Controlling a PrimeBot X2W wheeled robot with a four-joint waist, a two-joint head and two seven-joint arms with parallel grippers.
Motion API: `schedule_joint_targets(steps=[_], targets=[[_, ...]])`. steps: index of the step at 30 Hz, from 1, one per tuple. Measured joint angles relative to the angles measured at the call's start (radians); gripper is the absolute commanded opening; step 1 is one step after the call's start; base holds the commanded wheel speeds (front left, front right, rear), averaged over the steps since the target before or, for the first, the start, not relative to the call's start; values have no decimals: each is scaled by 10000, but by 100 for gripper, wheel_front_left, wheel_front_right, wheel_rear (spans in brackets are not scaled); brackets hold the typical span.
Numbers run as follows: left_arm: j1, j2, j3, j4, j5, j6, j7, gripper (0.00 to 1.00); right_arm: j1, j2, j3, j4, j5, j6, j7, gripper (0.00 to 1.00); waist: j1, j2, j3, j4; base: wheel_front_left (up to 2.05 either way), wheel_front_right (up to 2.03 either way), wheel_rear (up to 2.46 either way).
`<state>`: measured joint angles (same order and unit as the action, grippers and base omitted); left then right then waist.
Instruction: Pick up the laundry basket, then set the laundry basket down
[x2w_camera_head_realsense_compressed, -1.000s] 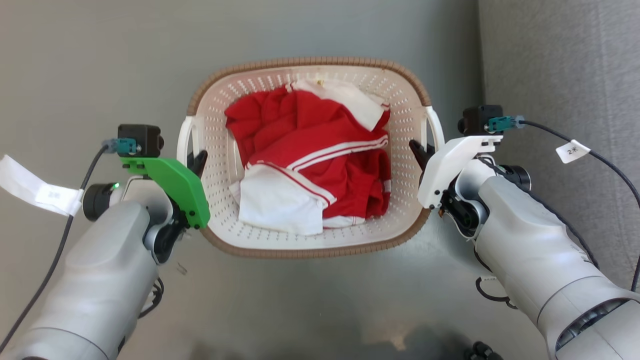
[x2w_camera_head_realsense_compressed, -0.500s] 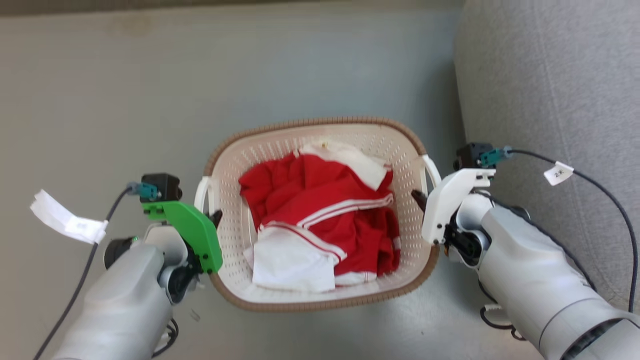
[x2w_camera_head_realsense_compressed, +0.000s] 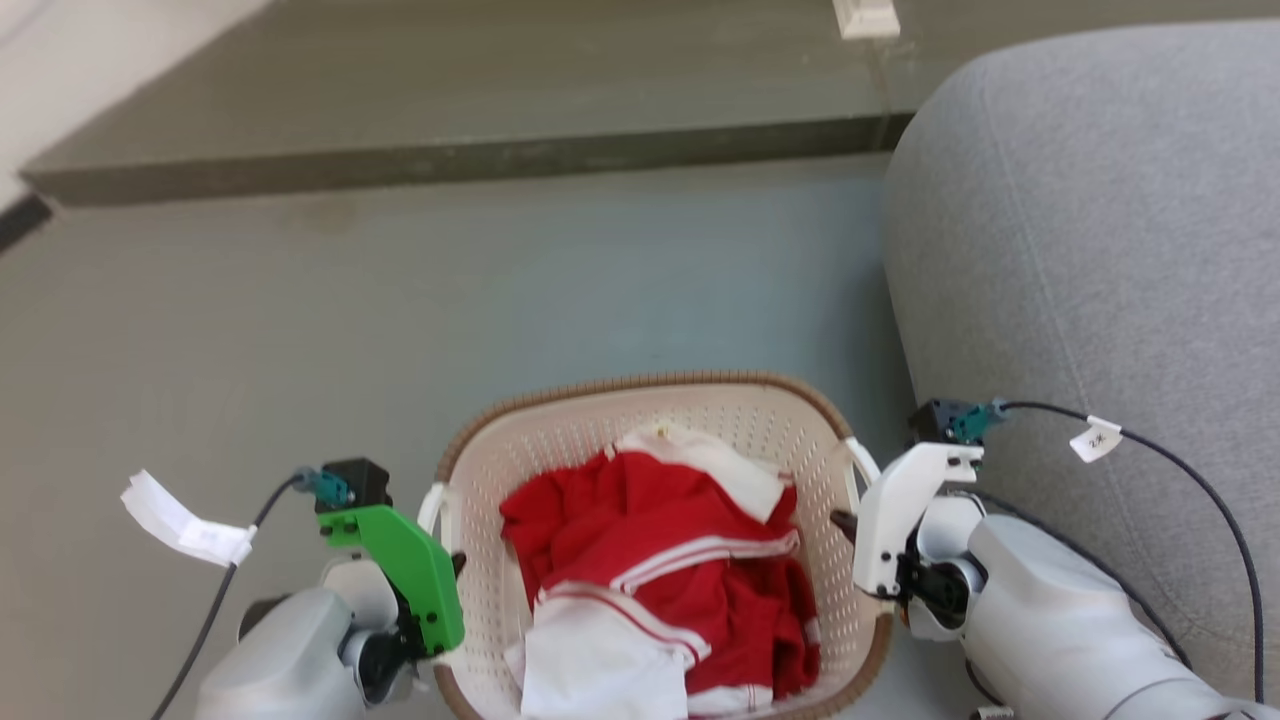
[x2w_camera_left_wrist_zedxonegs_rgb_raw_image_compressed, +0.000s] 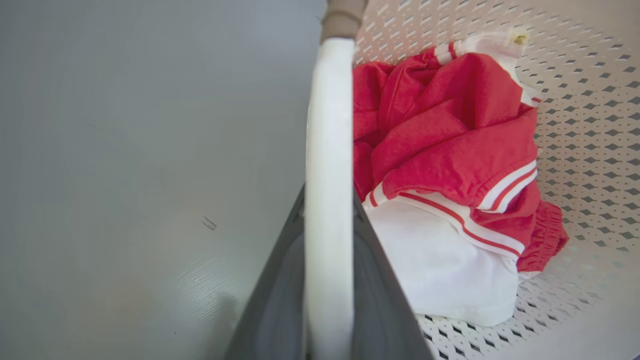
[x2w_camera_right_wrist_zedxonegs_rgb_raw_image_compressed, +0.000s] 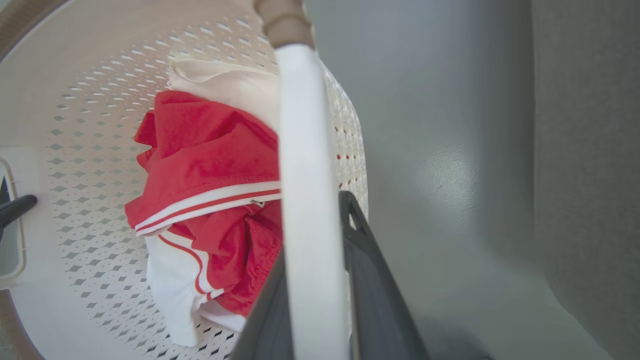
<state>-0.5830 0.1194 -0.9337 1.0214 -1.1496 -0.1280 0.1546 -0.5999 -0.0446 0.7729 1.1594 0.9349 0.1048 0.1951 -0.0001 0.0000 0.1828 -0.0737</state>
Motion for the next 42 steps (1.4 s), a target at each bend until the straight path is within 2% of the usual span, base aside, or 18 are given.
schedule_joint_targets(steps=[12, 42], targets=[[295, -75, -84, 228, -182, 2, 575, 0, 317, -27, 224, -19, 408, 0, 629, 0, 0, 0, -1110, -31, 0, 0, 0], [295, -82, -420, 384, -428, 0, 924, 0, 348, -56, 685, 2, 700, -6, 976, 0, 0, 0, -1135, -86, 0, 0, 0]])
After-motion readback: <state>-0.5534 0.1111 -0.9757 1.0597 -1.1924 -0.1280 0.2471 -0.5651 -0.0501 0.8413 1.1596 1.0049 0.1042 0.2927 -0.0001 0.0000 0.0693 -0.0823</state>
